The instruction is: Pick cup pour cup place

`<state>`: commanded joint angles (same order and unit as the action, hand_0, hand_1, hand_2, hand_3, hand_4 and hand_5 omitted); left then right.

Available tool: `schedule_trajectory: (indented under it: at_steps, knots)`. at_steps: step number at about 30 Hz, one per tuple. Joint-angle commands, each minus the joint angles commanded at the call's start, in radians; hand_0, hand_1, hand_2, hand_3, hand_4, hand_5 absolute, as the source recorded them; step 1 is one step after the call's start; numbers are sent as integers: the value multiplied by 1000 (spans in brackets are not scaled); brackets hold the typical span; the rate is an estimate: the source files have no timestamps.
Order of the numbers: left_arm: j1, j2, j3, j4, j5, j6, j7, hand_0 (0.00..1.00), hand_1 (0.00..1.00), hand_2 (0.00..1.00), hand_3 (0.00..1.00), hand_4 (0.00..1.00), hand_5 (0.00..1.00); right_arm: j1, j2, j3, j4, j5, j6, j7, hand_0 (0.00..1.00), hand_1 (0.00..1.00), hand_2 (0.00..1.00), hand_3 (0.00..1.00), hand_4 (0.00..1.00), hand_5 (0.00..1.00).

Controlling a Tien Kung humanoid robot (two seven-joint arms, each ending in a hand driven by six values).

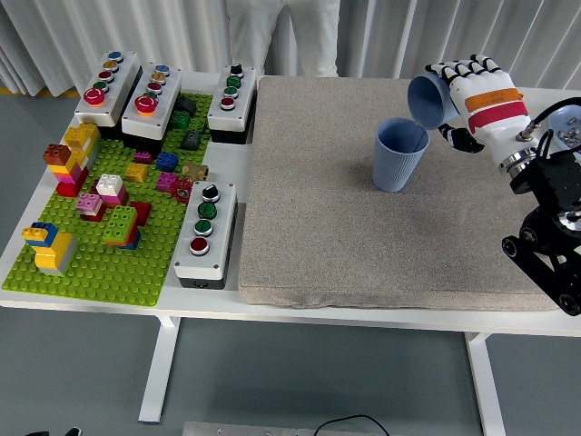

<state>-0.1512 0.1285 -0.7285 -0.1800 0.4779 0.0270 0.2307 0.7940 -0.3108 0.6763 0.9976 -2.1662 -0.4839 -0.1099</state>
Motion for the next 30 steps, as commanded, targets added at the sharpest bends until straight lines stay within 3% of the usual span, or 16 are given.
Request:
schedule_trajectory:
  at_steps: [8,17,21,25,30]
  knots:
    - [-2,-1,-6,0,7,0,2,740,800,831,663,512,888,-5,2,16,1,28,9,4,919,736,630,628,620,2]
    - [-1,-4,-11,0,7,0,3,740,800,831,663,512,887,-19,8,68,-7,182,15,39,914,727,622,621,617,2]
    - [1,-4,-9,0,6,0,3,740,800,832,664,512,888,-30,15,102,1,292,28,48,909,726,618,624,615,2]
    - [6,-4,-7,0,4,0,3,740,800,832,664,512,888,-54,27,160,17,451,80,49,909,726,618,624,615,2]
    - [13,-3,-7,0,5,1,4,740,800,832,664,512,888,-94,46,274,31,666,147,-9,899,724,619,623,608,2]
